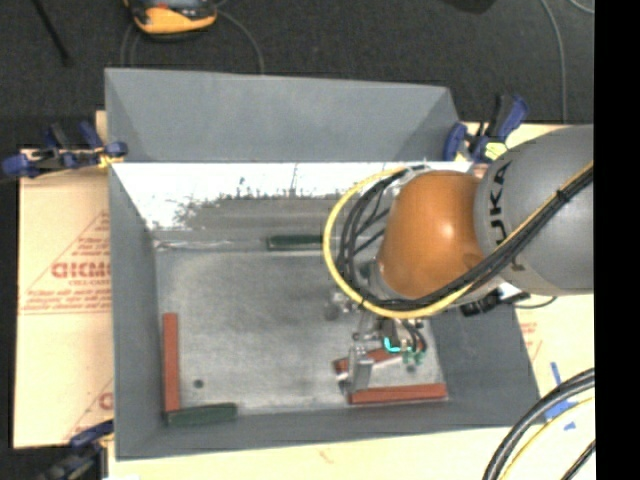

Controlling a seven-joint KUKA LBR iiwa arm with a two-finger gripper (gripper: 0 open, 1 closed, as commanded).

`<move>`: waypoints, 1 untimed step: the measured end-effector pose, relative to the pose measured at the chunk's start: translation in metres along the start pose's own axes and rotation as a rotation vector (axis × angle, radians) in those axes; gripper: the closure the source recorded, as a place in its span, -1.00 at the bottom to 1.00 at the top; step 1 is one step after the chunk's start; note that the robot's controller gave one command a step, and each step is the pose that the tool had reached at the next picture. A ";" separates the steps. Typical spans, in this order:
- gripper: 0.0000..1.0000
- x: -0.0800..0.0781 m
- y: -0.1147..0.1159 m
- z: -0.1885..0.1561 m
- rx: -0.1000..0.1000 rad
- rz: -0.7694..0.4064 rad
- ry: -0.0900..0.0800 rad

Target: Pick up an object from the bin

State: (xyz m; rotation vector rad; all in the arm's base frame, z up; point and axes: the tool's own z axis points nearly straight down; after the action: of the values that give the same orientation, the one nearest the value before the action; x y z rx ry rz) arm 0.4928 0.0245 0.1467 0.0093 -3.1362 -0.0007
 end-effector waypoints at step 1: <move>-1.00 -0.002 0.000 -0.004 0.000 0.001 -0.008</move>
Offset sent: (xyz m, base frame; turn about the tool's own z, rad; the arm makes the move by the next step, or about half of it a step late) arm -0.0005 -0.0595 -0.0474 -0.1151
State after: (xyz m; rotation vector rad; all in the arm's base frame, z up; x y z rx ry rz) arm 0.4948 0.0245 0.1506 0.0085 -3.1443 -0.0013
